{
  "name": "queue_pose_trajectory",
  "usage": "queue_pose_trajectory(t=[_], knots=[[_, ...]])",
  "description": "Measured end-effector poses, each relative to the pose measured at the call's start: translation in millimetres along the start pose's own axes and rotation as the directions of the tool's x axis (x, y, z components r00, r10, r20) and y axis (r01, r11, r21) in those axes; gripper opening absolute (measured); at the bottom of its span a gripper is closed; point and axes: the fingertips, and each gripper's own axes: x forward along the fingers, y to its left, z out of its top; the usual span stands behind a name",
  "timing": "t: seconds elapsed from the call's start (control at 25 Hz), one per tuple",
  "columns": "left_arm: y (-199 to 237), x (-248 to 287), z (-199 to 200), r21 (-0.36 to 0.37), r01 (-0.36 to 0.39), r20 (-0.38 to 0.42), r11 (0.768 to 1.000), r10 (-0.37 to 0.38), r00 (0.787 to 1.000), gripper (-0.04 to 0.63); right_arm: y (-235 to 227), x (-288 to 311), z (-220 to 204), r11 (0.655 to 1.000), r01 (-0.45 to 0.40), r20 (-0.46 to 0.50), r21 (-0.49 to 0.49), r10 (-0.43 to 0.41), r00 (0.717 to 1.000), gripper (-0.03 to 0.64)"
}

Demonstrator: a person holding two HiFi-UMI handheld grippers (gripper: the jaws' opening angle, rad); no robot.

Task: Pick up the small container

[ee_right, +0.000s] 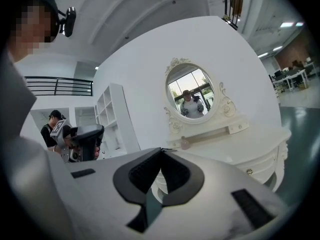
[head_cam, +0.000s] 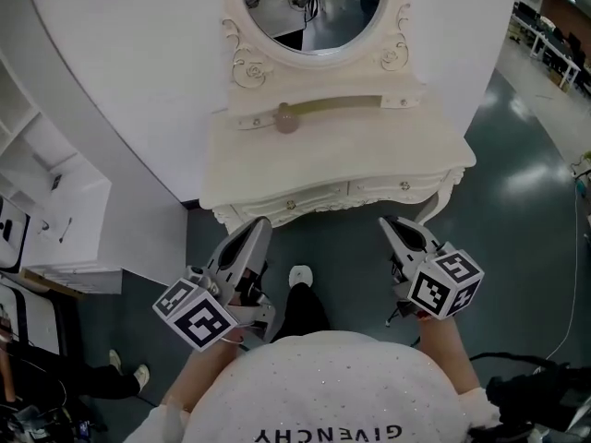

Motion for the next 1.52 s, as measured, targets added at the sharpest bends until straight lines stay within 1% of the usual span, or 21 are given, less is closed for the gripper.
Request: queue_pose_trajectory(t=[0.2,0.36,0.56,0.76,0.92,1.08,1.2,1.36,1.52], knots=[[24.5,12.6,-1.4,-0.046,-0.023,-0.023,0.999,0.022,0.999,0.002,-8.1,17.6,-0.1,1.0,0.006,-0.032,-0.015,-0.007,0.999,0.0],[41.8,33.0,5.1,-0.042,-0.018,-0.03,0.999,0.017,0.999,0.002,-24.9,39.4,0.1,1.0,0.017,-0.04,0.011,-0.016,0.999,0.0],[73.5,65.7,23.3,-0.052,-0.026,-0.027,0.998,0.024,0.999,0.002,-44.8,78.0,16.3,1.0,0.023,-0.051,0.02,-0.022,0.998,0.0],[114.7,103.6,38.0,-0.069,-0.021,-0.048,0.997,0.018,0.999,0.002,-68.7,124.8,23.8,0.997,0.046,-0.061,0.055,-0.042,0.997,0.0],[149.8,134.1,60.9,-0.068,-0.011,-0.051,0.998,0.008,0.999,0.002,-83.9,170.1,37.3,0.996,0.054,-0.068,0.064,-0.05,0.996,0.0],[186.3,162.8,79.9,-0.085,-0.005,-0.066,0.996,-0.001,0.998,0.002,-94.8,215.2,51.8,0.994,0.065,-0.071,0.083,-0.059,0.996,0.0],[212.6,181.6,93.2,-0.09,0.0,-0.068,0.996,-0.006,0.998,0.002,-100.7,246.5,59.0,0.995,0.063,-0.083,0.076,-0.056,0.995,0.0],[245.7,198.3,109.4,-0.104,0.008,-0.065,0.995,-0.015,0.998,0.002,-108.2,280.9,65.3,0.994,0.08,-0.091,0.081,-0.072,0.993,0.0],[274.7,210.0,119.9,-0.123,0.016,-0.068,0.992,-0.025,0.997,0.002,-108.7,307.6,71.8,0.995,0.087,-0.107,0.042,-0.082,0.991,0.0]])
